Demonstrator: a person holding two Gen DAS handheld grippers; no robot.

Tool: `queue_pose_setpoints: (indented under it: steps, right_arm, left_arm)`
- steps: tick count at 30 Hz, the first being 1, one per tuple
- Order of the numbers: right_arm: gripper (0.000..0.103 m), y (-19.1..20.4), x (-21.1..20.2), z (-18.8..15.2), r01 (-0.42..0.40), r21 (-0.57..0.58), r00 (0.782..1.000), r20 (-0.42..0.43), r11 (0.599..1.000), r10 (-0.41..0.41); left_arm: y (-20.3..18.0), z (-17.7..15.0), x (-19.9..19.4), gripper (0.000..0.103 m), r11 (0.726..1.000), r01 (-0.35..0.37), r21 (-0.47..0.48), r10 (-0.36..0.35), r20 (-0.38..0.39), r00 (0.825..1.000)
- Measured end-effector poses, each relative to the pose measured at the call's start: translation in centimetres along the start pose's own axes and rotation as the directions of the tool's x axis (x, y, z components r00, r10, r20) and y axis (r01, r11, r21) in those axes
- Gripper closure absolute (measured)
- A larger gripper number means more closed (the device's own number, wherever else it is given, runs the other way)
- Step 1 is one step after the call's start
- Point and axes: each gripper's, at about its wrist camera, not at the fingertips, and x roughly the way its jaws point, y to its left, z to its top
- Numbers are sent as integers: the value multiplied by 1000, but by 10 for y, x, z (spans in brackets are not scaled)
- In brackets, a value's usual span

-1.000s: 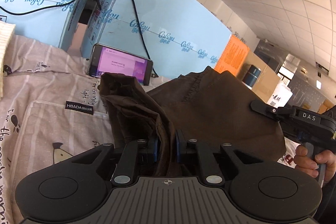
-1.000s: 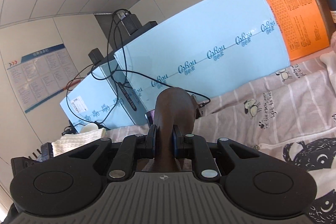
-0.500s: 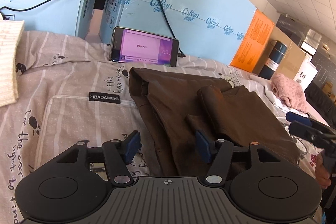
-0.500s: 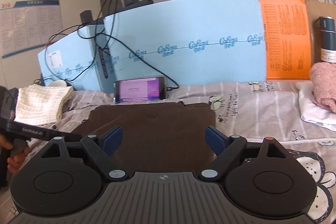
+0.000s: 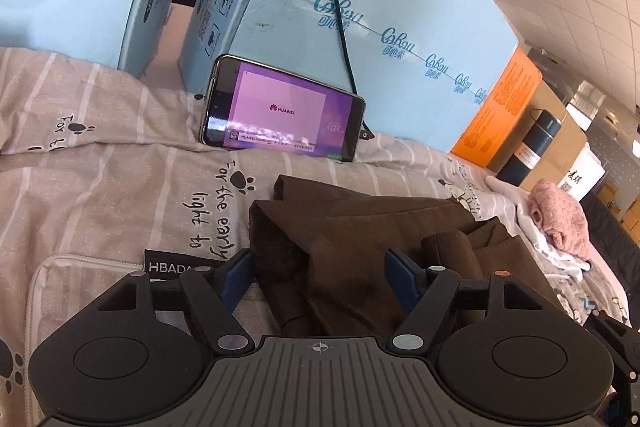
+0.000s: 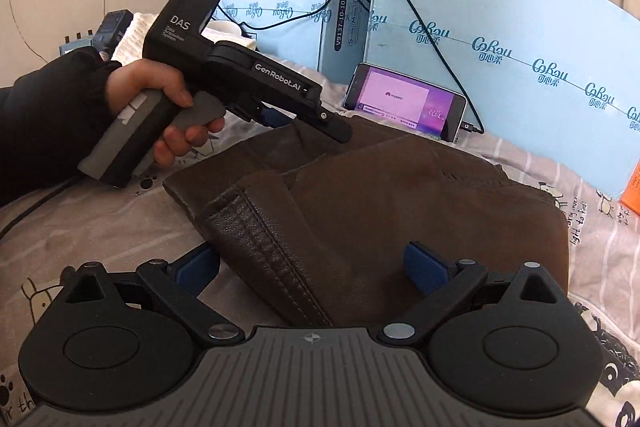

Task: Fold clothes

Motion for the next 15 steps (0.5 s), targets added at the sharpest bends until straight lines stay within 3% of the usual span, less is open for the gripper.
queue_pose_setpoints:
  steps: [12, 15]
  right_arm:
    - [4, 7, 16, 9, 19, -56, 999, -29, 998, -21]
    - [7, 9, 22, 13, 26, -36, 999, -27, 999, -27]
  left_arm:
    - [-6, -7, 2, 29, 998, 14, 59, -15, 22, 1000]
    - [-3, -7, 3, 36, 999, 5, 39, -6, 27, 1000]
